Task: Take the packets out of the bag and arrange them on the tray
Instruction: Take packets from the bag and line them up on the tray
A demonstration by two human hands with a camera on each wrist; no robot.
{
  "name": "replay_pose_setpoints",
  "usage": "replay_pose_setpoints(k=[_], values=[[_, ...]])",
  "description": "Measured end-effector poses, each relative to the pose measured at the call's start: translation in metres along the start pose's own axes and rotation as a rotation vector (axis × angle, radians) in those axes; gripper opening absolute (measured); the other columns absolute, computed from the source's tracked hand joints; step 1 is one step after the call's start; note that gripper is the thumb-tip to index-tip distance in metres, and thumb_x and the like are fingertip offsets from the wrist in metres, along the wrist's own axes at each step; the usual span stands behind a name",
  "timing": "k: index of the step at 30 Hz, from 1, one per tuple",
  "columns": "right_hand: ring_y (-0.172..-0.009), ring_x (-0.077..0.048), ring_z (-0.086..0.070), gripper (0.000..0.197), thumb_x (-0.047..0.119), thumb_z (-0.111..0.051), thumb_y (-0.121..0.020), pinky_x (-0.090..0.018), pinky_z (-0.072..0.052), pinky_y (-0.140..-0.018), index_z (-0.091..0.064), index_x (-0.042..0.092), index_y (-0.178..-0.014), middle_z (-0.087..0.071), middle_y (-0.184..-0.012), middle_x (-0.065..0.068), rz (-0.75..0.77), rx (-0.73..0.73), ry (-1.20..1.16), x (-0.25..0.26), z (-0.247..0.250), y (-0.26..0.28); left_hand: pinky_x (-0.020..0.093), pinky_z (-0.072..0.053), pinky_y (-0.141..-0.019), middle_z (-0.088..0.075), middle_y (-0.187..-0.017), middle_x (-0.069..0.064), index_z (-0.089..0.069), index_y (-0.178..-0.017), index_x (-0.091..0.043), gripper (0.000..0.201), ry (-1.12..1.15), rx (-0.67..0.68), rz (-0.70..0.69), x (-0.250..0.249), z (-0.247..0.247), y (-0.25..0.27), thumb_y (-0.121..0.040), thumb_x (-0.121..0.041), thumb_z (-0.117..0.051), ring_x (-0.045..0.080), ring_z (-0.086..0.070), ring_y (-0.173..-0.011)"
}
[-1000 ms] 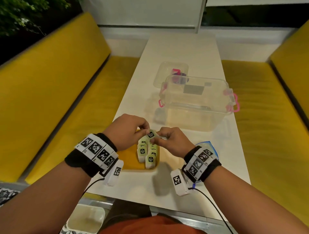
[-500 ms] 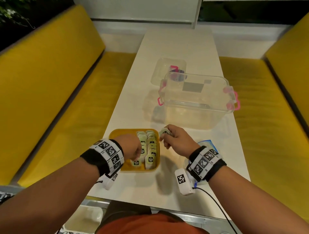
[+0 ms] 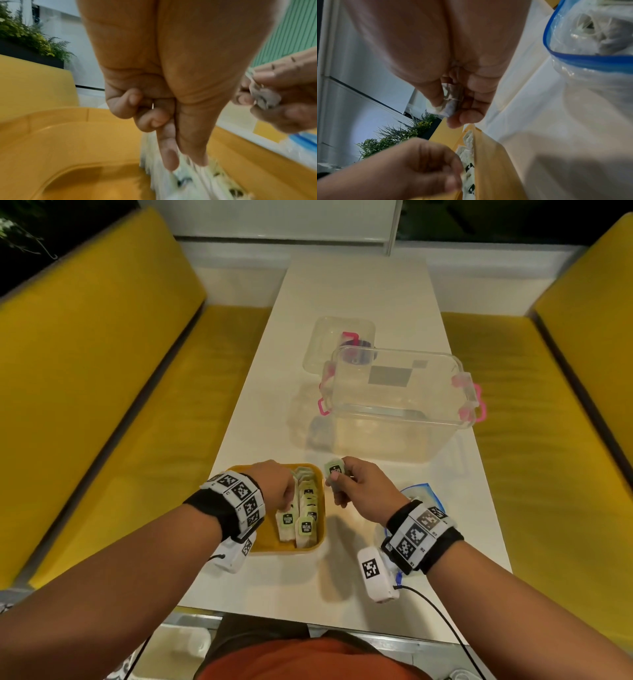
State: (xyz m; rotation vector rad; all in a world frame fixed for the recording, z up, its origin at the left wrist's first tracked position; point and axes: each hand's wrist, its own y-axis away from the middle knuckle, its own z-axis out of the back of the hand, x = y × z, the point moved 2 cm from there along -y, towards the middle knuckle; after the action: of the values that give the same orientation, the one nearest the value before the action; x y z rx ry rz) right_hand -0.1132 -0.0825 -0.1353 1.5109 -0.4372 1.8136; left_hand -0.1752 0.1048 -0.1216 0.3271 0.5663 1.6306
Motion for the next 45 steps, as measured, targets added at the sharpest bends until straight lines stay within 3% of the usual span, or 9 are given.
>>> replay_pose_setpoints(k=[7,12,16,19,22,25,29,36,45], values=[[-0.073,-0.023,-0.068,0.017,0.024,-0.063,-0.095,-0.033,-0.052,-0.067,-0.071,0.009,-0.094,-0.072,-0.077,-0.008,0.078,0.025,0.082,0.007,-0.005,-0.001,0.013,-0.037,-0.062,-0.068,-0.087,-0.017,-0.069,-0.097,-0.032,0.034,0.451,-0.299,-0.147,-0.015,0.040,0.037,-0.068,-0.044,-0.083,-0.014,-0.054,-0.067],[-0.070,-0.032,-0.068,0.017,0.022,-0.067,-0.092,-0.039,-0.055,-0.066,-0.072,0.005,-0.090,-0.073,-0.077,-0.015,0.070,0.046,0.068,0.012,-0.010,-0.002,0.023,-0.046,-0.072,-0.070,-0.086,-0.011,-0.071,-0.093,-0.028,0.012,0.343,-0.458,-0.153,-0.026,0.047,0.047,-0.084,-0.036,-0.071,-0.002,-0.052,-0.069],[-0.055,-0.014,-0.058,0.016,0.022,-0.068,-0.090,-0.031,-0.050,-0.059,-0.073,0.008,-0.086,-0.072,-0.068,-0.008,0.076,0.051,0.161,0.011,-0.009,0.000,0.024,-0.044,-0.070,-0.069,-0.086,-0.010,-0.072,-0.093,-0.029,0.010,0.252,-0.461,-0.140,-0.028,0.049,0.051,-0.086,-0.035,-0.068,0.003,-0.053,-0.071],[-0.050,-0.001,-0.054,0.015,0.022,-0.068,-0.090,-0.015,-0.041,-0.056,-0.075,0.010,-0.086,-0.070,-0.066,-0.002,0.083,0.049,0.182,0.012,-0.009,0.000,0.029,-0.049,-0.075,-0.070,-0.087,-0.010,-0.072,-0.095,-0.029,0.012,0.226,-0.449,-0.115,-0.030,0.049,0.054,-0.088,-0.036,-0.065,0.009,-0.059,-0.081],[-0.060,-0.006,-0.062,0.020,0.028,-0.072,-0.087,-0.016,-0.045,-0.060,-0.074,0.015,-0.102,-0.072,-0.080,0.004,0.070,0.012,0.188,0.009,-0.008,-0.001,0.028,-0.048,-0.074,-0.069,-0.086,-0.011,-0.071,-0.094,-0.031,0.011,0.181,-0.454,-0.056,-0.024,0.050,0.058,-0.088,-0.037,-0.065,0.010,-0.059,-0.084],[-0.069,-0.009,-0.063,0.022,0.028,-0.071,-0.088,-0.024,-0.049,-0.073,-0.069,0.018,-0.107,-0.071,-0.094,0.005,0.048,-0.068,0.275,-0.001,-0.005,-0.003,0.024,-0.041,-0.066,-0.064,-0.080,-0.012,-0.069,-0.091,-0.031,0.006,0.105,-0.391,0.002,-0.015,0.048,0.063,-0.086,-0.034,-0.067,0.009,-0.058,-0.081],[-0.084,-0.019,-0.066,0.026,0.028,-0.060,-0.094,-0.033,-0.052,-0.086,-0.062,0.016,-0.117,-0.069,-0.102,-0.001,-0.019,-0.041,0.408,-0.009,-0.005,-0.007,0.023,-0.041,-0.067,-0.062,-0.078,-0.015,-0.069,-0.087,-0.030,0.004,0.008,-0.129,0.025,-0.007,0.023,0.064,-0.084,-0.027,-0.067,0.009,-0.057,-0.080],[-0.069,-0.015,-0.069,0.049,0.028,-0.062,-0.091,-0.034,-0.056,-0.076,-0.040,0.015,-0.133,-0.074,-0.085,-0.004,-0.181,0.097,0.381,-0.013,-0.016,-0.009,0.025,-0.047,-0.070,-0.058,-0.077,-0.015,-0.074,-0.091,-0.024,0.014,-0.019,0.129,0.048,-0.010,-0.015,0.033,-0.077,-0.025,-0.078,0.011,-0.058,-0.082],[-0.061,-0.024,-0.070,0.039,0.016,-0.055,-0.095,-0.043,-0.061,-0.070,-0.038,0.014,-0.130,-0.069,-0.068,-0.004,-0.239,0.140,0.192,-0.012,-0.022,-0.008,0.033,-0.057,-0.076,-0.070,-0.090,0.000,-0.070,-0.090,-0.016,0.026,-0.119,0.104,0.123,-0.008,-0.015,0.012,-0.079,-0.039,-0.075,0.019,-0.066,-0.086]])
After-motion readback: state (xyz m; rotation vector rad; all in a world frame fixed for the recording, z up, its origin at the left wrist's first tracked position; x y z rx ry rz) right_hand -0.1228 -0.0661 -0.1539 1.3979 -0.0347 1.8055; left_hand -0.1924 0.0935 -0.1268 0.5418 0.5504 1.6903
